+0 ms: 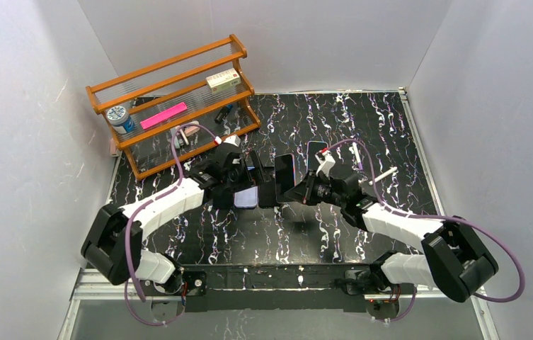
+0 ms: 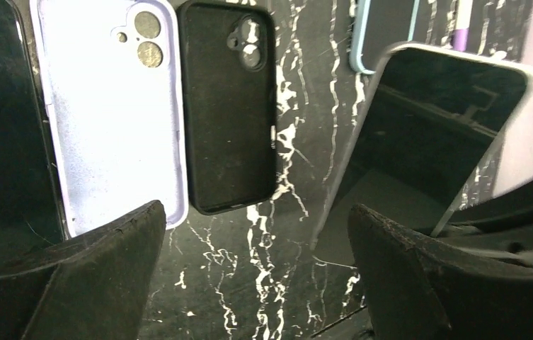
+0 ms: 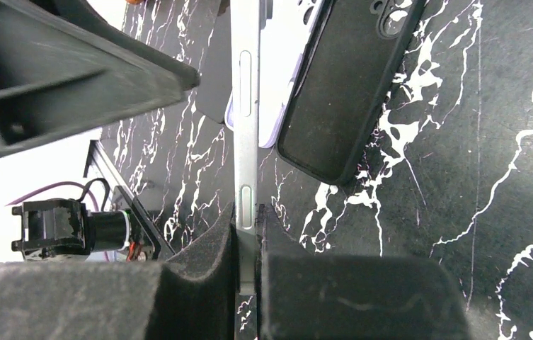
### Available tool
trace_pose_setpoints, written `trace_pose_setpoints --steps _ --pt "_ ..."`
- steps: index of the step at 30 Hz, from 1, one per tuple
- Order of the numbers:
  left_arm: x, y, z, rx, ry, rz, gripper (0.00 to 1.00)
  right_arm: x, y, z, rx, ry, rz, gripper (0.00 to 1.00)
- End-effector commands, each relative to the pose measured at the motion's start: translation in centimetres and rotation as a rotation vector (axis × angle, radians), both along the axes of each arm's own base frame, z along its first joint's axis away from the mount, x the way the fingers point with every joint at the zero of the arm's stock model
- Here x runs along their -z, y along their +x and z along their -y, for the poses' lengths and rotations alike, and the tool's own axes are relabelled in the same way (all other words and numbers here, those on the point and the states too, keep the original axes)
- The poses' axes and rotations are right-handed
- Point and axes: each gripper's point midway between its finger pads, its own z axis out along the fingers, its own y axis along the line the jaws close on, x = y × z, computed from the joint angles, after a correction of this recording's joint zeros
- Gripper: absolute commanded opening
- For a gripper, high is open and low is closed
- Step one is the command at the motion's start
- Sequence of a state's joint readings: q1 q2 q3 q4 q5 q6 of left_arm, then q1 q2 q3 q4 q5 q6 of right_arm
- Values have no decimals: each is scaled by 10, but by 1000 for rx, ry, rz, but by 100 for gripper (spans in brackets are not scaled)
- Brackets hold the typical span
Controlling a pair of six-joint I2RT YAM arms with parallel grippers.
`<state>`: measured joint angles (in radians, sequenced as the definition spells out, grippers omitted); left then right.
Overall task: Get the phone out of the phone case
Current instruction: Place the phone case at the center of the board.
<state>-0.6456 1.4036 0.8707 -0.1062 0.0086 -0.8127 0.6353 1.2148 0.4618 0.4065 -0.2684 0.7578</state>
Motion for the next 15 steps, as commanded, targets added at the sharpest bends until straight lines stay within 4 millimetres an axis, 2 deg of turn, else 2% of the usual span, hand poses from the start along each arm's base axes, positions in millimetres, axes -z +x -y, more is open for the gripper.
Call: trace_pose_setpoints --steps 1,9,15 --pt "-39 4 5 -18 -69 70 98 -36 5 -23 -60 110 107 1" --pt "-59 10 27 24 -156 80 98 -34 1 -48 -105 109 111 1" --pt "-49 14 31 24 -128 68 98 -38 -6 -67 -150 127 119 1"
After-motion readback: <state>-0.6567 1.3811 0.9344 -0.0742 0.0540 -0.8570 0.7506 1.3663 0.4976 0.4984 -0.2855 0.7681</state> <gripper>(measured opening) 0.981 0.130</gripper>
